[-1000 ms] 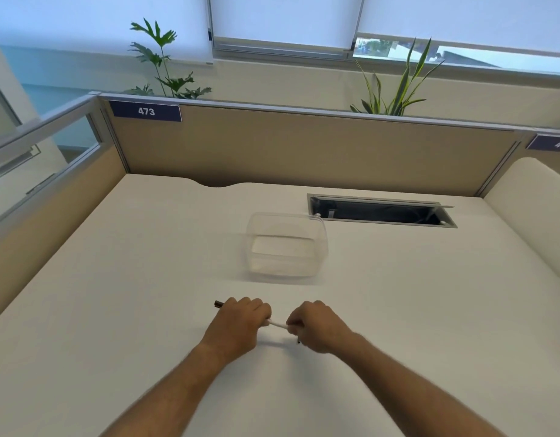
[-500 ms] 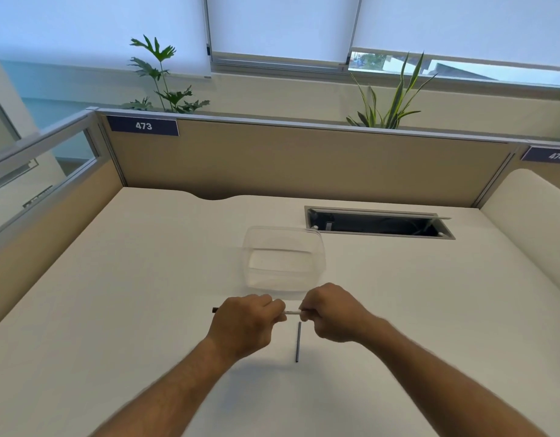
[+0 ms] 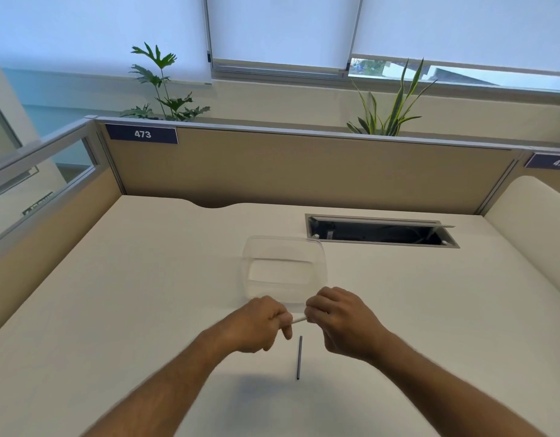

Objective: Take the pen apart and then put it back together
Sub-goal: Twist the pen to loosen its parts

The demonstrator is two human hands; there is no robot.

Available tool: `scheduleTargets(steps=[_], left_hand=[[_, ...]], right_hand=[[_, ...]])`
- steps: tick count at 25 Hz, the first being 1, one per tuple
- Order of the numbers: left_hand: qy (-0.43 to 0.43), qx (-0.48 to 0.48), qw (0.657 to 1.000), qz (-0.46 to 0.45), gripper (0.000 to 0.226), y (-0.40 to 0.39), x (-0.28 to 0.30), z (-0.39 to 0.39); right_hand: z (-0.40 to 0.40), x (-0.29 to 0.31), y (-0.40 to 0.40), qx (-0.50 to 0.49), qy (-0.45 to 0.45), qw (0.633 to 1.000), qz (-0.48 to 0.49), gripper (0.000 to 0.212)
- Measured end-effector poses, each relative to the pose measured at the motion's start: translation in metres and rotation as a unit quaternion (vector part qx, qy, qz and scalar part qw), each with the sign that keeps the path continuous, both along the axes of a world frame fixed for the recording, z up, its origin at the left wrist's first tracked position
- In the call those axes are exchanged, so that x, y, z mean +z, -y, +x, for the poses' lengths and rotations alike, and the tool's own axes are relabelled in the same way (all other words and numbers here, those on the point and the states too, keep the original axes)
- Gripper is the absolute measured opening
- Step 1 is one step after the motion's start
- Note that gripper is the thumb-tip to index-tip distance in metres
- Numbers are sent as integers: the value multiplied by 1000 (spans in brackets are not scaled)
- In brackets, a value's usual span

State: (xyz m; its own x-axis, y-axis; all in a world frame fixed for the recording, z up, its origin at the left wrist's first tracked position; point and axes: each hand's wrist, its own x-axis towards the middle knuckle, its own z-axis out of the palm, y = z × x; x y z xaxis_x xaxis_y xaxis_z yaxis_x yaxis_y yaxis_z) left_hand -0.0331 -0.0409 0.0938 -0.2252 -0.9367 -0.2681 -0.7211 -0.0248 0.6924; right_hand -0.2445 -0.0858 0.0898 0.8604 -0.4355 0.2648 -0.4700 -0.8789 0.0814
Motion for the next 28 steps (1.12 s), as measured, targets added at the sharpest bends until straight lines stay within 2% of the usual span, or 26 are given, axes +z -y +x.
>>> scheduleTargets(steps=[1, 3, 5, 7, 9, 11, 15, 18, 20, 22, 24, 26, 28], left_hand=[[60, -20, 997, -47, 29, 1, 1, 0], [193, -53, 961, -193, 32, -2, -6, -2], [221, -88, 920, -311, 29, -5, -13, -8], [235, -130, 883, -385, 18, -5, -17, -12], [245, -141, 868, -409, 11, -4, -18, -13], [236, -124, 880, -393, 7, -1, -19, -13], [152, -88, 948, -263, 17, 2, -14, -11], [58, -69, 981, -173, 20, 2, -8, -9], [44, -58, 982, -175, 20, 0, -6, -7], [94, -59, 969, -220, 27, -1, -6, -5], [135, -62, 953, -264, 21, -1, -6, -6], [173, -60, 942, -280, 15, 1, -7, -8], [223, -58, 931, -282, 18, 2, -9, -9]], right_hand=[[2, 1, 2, -30, -10, 998, 53, 15], [6, 5, 10, -108, -33, 971, 212, 18], [8, 10, 18, -147, -44, 924, 350, 21], [8, 13, 21, -154, -32, 903, 400, 20], [9, 11, 19, -160, 4, 912, 378, 18], [9, 6, 14, -149, 33, 938, 310, 17], [5, 3, 3, -57, 44, 990, 120, 14], [1, 3, -2, 1, 45, 998, 36, 10], [1, 6, -1, -6, 39, 997, 60, 12], [4, 9, 4, -50, 20, 990, 130, 16], [6, 11, 10, -86, 17, 979, 186, 18], [7, 12, 14, -99, 19, 975, 199, 17], [6, 13, 14, -94, 22, 981, 171, 16]])
